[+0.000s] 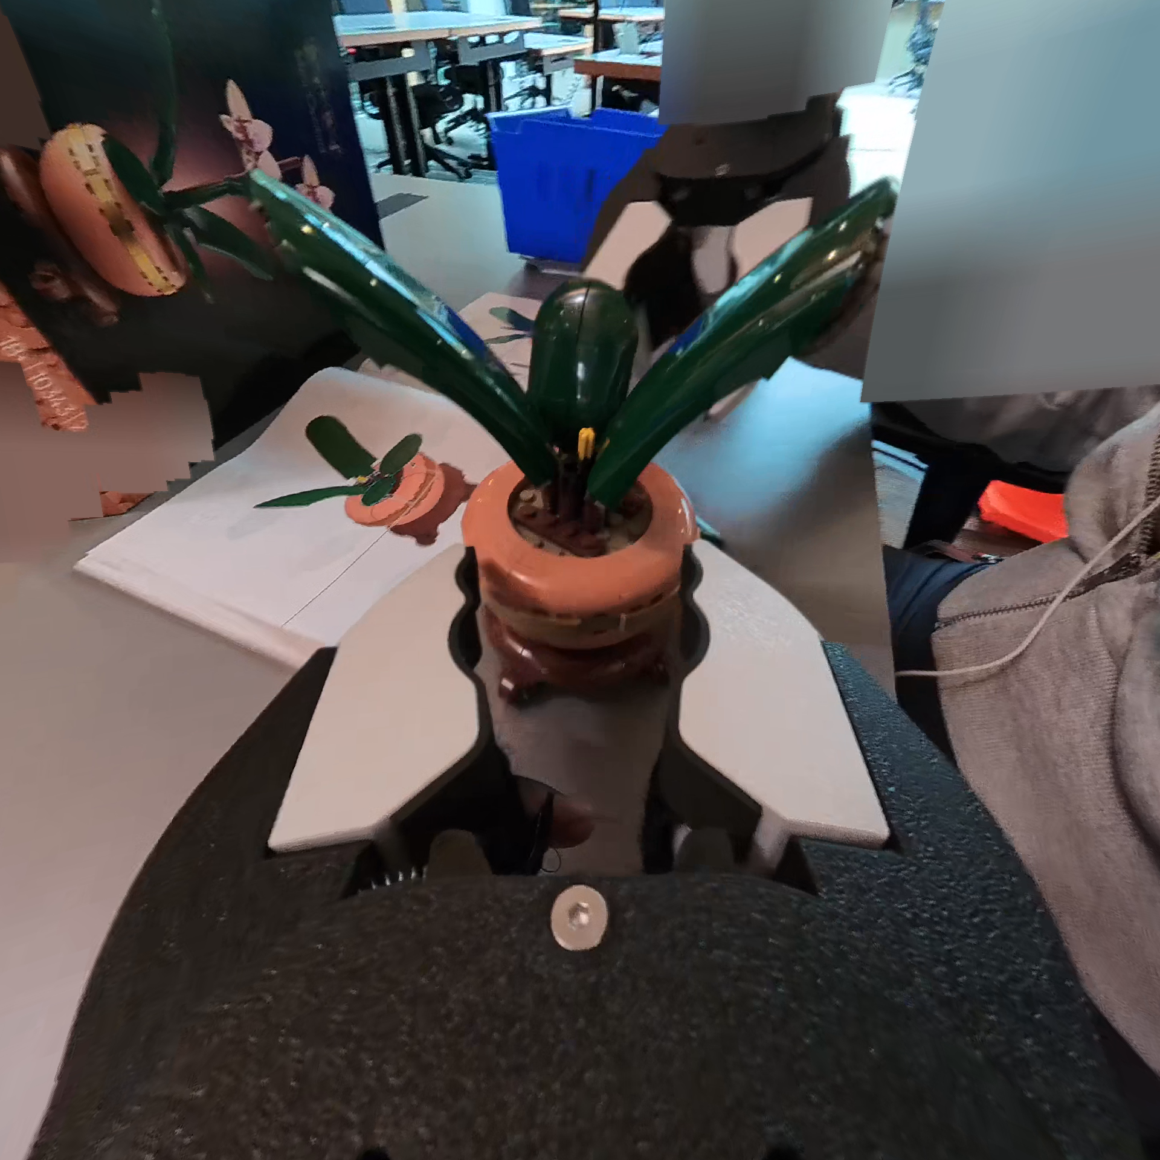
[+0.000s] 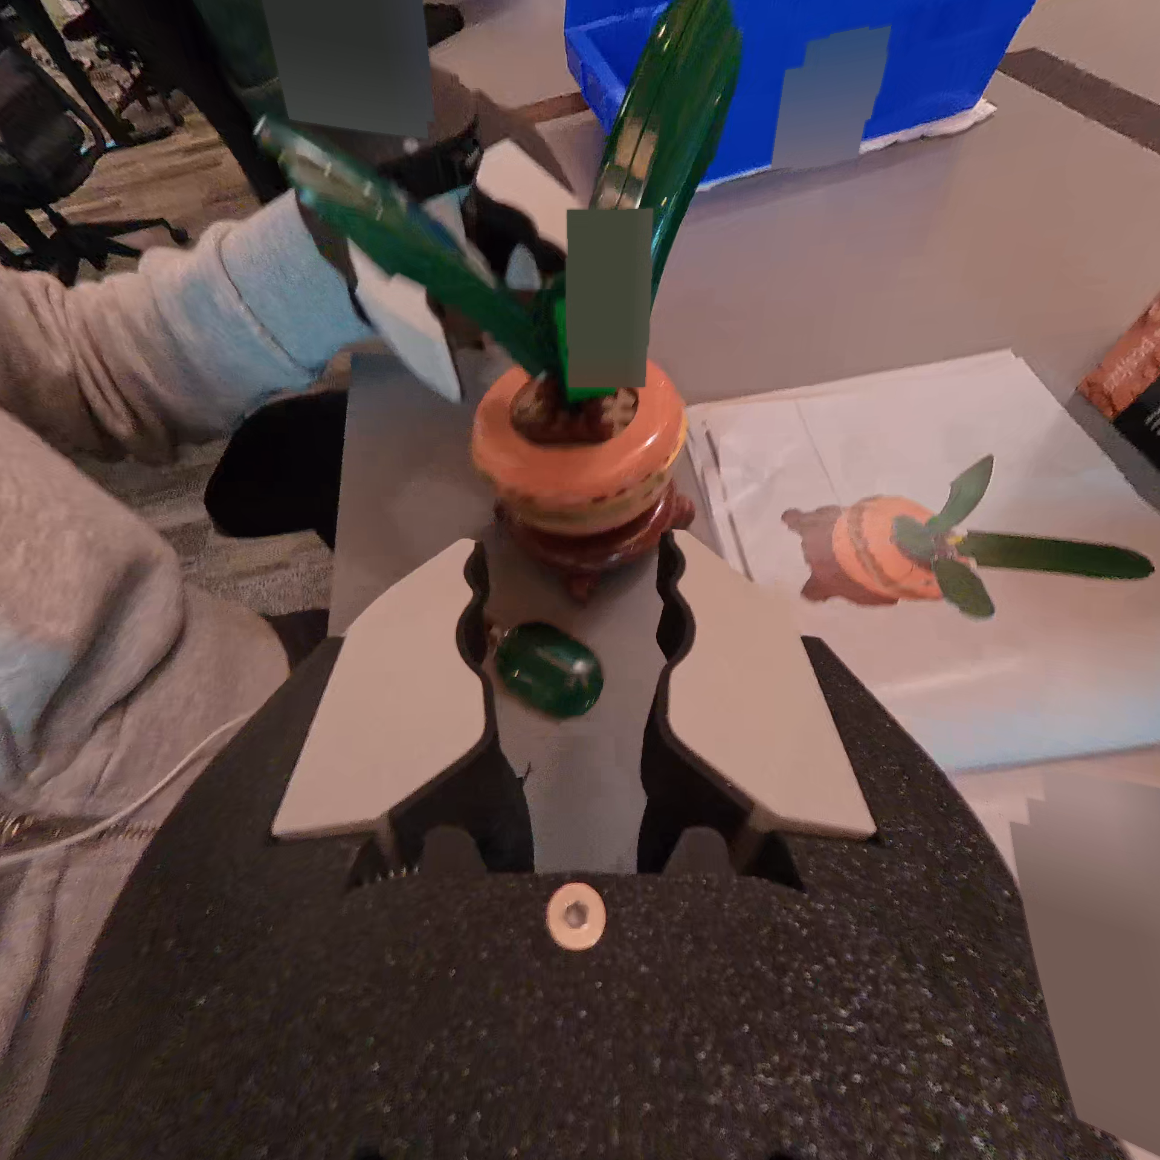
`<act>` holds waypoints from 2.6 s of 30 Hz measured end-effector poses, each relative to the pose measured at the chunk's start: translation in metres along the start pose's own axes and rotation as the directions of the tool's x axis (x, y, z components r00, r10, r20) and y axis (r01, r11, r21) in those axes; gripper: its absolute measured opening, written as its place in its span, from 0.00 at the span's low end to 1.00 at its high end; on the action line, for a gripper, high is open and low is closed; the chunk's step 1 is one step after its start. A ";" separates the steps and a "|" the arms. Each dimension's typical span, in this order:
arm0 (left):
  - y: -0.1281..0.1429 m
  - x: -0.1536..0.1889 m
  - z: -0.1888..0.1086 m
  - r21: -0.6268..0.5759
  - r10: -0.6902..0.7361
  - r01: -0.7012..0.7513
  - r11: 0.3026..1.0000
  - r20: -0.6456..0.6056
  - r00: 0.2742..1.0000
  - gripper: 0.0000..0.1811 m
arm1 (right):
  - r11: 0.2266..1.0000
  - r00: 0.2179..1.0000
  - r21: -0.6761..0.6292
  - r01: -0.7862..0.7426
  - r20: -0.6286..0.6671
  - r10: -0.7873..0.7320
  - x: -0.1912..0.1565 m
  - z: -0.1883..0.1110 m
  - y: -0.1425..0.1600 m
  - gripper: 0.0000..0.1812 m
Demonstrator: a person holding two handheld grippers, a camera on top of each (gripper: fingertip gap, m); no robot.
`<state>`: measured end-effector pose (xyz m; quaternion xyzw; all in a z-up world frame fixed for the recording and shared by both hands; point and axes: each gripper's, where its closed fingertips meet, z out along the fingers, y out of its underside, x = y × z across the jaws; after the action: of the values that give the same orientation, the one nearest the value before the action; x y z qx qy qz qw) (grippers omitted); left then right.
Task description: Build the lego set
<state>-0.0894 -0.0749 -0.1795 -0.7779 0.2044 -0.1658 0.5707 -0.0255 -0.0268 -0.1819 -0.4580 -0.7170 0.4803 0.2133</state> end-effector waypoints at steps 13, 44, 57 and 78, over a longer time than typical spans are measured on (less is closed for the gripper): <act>0.024 0.077 -0.014 -0.074 -0.034 0.035 0.997 0.018 0.999 0.36 | 0.894 0.934 -0.307 0.328 0.248 -0.257 -0.013 0.015 0.070 0.28; 0.012 0.122 0.058 -0.087 -0.158 0.152 0.985 -0.075 0.985 0.05 | 0.818 0.823 -0.117 0.563 0.162 -0.544 -0.070 -0.017 0.026 0.19; -0.057 0.132 0.031 0.299 -0.350 0.518 0.802 -0.466 0.812 0.03 | 0.820 0.924 0.569 -0.059 0.342 -0.171 -0.099 -0.033 -0.030 0.27; -0.015 0.023 -0.039 -0.016 0.131 -0.130 0.991 0.151 0.980 0.40 | 0.899 0.995 0.431 -0.075 -0.028 0.097 -0.033 -0.011 -0.049 0.18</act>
<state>-0.0865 -0.1142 -0.1528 -0.7749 0.2114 -0.0676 0.5918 -0.0229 -0.0558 -0.1289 -0.4427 -0.5673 0.6238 0.3049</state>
